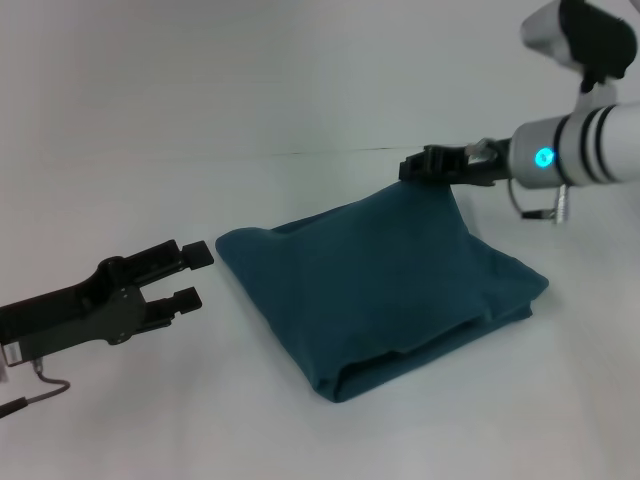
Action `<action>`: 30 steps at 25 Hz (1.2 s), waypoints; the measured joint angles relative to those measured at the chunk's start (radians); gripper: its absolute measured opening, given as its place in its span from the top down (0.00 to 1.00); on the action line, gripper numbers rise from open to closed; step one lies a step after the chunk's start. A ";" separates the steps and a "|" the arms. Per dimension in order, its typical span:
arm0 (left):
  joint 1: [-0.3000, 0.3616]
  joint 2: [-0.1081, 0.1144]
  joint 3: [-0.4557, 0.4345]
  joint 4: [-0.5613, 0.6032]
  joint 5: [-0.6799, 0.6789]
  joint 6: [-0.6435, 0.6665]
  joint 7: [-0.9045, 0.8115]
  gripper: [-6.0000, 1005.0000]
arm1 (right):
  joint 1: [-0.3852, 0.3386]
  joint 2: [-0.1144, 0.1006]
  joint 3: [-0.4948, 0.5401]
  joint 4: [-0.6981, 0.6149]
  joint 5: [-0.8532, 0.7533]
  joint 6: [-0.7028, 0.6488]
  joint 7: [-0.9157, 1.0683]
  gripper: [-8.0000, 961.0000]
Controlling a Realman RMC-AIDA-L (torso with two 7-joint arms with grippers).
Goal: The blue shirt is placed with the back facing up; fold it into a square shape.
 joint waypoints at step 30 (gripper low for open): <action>-0.028 -0.040 0.146 -0.032 0.109 -0.017 -0.139 0.13 | -0.127 -0.171 0.118 -0.184 0.004 -0.508 0.080 0.59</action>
